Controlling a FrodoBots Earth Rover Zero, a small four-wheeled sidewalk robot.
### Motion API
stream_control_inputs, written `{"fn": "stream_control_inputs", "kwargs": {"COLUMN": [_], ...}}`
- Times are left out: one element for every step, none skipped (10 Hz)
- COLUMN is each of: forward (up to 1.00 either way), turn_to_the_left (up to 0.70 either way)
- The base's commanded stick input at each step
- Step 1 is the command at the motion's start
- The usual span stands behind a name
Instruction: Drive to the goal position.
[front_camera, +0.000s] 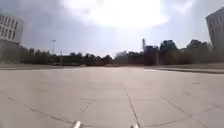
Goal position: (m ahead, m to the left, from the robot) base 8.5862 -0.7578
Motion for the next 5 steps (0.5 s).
{"fn": "stream_control_inputs", "kwargs": {"forward": [0.7, 0.7, 0.7, 0.7, 0.7], "turn_to_the_left": [-0.01, -0.01, -0.01, -0.01, -0.01]}}
